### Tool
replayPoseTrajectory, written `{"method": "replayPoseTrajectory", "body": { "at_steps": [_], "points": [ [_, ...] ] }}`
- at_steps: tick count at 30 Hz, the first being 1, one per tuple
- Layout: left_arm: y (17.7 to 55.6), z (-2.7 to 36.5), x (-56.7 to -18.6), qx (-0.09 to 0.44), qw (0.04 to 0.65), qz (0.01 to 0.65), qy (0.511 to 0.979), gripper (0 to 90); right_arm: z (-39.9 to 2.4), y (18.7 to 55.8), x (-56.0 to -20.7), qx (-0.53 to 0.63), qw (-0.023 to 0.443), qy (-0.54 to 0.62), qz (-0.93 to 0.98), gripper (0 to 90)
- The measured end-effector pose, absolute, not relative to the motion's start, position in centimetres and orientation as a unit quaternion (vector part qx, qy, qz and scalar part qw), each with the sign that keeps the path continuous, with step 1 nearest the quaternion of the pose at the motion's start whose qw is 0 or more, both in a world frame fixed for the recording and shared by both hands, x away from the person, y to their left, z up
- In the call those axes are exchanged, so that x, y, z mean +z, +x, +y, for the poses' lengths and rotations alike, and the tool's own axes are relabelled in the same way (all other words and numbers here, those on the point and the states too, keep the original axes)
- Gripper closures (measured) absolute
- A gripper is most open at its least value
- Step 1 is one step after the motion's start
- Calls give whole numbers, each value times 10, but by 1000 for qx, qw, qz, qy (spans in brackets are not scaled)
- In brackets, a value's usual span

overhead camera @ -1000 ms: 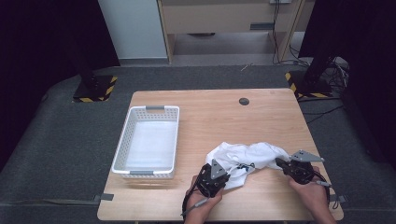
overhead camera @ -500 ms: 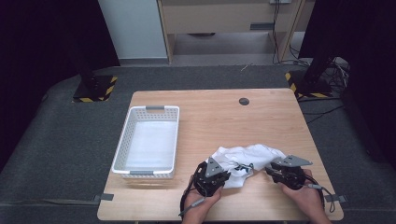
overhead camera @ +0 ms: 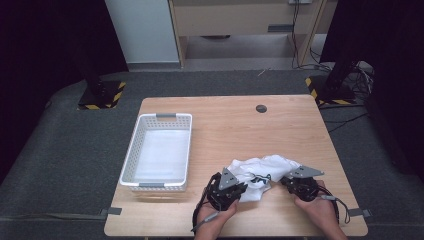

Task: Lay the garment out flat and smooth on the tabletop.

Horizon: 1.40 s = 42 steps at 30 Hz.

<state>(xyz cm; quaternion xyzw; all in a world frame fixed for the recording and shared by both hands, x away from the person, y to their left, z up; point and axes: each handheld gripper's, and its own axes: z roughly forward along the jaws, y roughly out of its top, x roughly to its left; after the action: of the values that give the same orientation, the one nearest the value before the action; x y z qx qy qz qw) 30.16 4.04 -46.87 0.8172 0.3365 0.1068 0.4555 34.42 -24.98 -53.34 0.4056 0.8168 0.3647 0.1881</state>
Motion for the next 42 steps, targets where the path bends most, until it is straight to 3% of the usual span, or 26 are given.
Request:
{"method": "replayPoseTrajectory", "body": {
  "at_steps": [11, 19, 21, 25, 30, 36, 42],
  "points": [
    [311, 55, -477, 113, 448, 360, 811, 876, -290, 337, -510, 401, 194, 442, 778, 898],
    [317, 57, -491, 102, 431, 372, 816, 859, -318, 338, -515, 393, 198, 478, 760, 897],
    [318, 54, -494, 90, 421, 367, 825, 780, -318, 337, -517, 394, 190, 479, 761, 884],
    [316, 49, -489, 102, 426, 367, 821, 590, -312, 333, -516, 396, 183, 462, 772, 773],
    [313, 45, -480, 143, 419, 345, 828, 518, -302, 325, -510, 416, 174, 430, 782, 657],
    [320, 53, -488, 145, 412, 367, 821, 461, -298, 323, -504, 420, 191, 424, 779, 568],
    [325, 56, -495, 146, 401, 376, 822, 411, -324, 328, -505, 412, 213, 478, 746, 536]
  ]
}}
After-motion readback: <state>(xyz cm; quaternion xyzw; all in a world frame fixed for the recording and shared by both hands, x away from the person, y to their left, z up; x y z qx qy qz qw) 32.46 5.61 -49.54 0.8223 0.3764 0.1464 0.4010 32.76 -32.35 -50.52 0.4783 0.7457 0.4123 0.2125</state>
